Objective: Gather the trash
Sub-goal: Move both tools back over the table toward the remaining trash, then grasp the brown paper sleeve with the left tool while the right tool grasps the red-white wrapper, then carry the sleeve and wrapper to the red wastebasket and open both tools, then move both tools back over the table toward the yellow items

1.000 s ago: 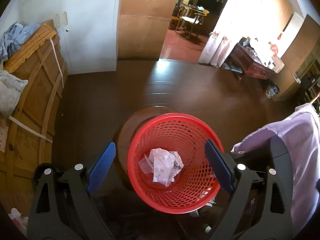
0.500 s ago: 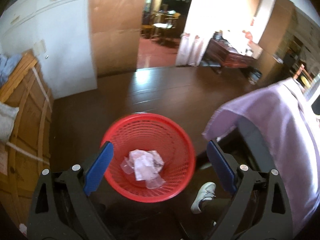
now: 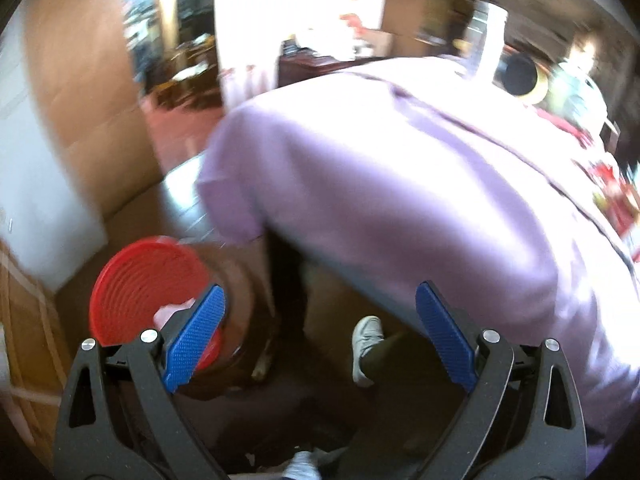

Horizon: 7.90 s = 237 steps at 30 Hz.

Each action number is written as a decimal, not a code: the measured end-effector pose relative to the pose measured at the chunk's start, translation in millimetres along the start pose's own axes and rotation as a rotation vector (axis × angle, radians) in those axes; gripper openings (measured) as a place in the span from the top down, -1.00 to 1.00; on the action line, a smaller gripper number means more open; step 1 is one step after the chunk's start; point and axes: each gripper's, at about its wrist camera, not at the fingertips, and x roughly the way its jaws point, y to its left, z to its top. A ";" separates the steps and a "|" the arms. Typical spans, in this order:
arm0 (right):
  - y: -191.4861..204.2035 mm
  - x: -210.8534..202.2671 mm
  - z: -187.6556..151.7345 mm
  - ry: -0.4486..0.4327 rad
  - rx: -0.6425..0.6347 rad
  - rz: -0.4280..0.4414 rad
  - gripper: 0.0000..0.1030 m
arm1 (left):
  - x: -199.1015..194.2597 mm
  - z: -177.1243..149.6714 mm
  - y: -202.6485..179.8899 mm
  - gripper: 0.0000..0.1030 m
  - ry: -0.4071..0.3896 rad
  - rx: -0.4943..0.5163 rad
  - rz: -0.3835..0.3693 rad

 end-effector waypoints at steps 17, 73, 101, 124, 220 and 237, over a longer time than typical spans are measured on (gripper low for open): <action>-140.3 -4.3 1.7 0.022 0.119 -0.258 -0.69 | 2.9 53.5 -250.1 -0.84 0.080 0.367 -0.367; -165.8 7.2 -0.7 0.110 0.181 -0.045 -0.76 | 59.1 91.3 -281.2 -0.16 0.042 0.381 -0.335; -77.5 79.0 -1.3 0.309 -0.080 0.025 0.50 | 60.6 95.2 -262.4 -0.20 0.045 0.310 -0.342; -83.0 77.7 -0.8 0.303 -0.048 0.009 0.65 | 78.8 89.9 -278.3 -0.43 0.150 0.372 -0.276; 361.3 81.8 -154.8 0.552 -0.594 0.541 -0.33 | -16.0 -28.8 246.1 -0.75 -0.036 -0.503 0.263; 243.7 51.1 -93.4 0.378 -0.401 0.408 -0.46 | -27.2 -12.7 144.3 -0.80 -0.091 -0.260 0.165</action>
